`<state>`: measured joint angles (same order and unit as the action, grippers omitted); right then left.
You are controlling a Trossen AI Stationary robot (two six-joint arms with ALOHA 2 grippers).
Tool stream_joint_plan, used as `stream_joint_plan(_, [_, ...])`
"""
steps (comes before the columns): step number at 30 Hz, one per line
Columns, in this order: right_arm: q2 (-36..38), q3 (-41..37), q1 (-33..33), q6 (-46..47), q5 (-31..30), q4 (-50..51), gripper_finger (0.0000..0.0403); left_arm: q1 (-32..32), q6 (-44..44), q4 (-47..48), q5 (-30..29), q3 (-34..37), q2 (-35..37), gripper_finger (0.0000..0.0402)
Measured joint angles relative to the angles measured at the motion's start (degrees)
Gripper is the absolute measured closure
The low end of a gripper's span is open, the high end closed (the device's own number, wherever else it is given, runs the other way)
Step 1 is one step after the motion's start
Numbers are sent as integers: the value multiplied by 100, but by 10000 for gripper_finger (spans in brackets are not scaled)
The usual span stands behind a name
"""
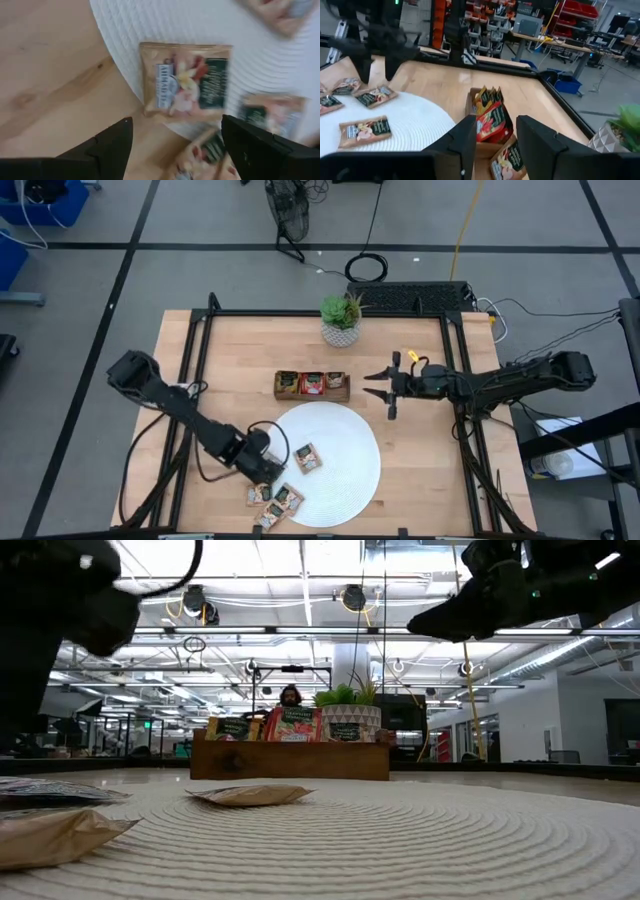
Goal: Pick & Place Tea
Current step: Put the vanilla tea bag into the wooden organizer
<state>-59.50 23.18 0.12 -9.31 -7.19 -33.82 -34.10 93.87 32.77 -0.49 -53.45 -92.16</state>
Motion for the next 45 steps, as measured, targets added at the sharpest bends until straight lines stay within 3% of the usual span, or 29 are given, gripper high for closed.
stream_joint_plan(9, [-2, 0, 0, -191, 0, -203, 281, 10, 5, -176, -9, -11, -584, 103])
stream_joint_plan(23, [-2, 0, -5, -255, -16, -239, 285, 104, -480, -422, 28, -11, -614, 112])
stream_joint_plan(28, [-2, 0, -11, -255, -21, -153, 285, 104, -358, -373, 123, 0, -621, 190])
stream_joint_plan(35, [-2, 0, -13, -255, -21, -138, 285, 103, -488, -380, 193, 2, -629, 373])
stream_joint_plan(45, [-2, 0, -13, -213, -23, -131, 285, 102, -712, -127, 331, -221, -403, 397])
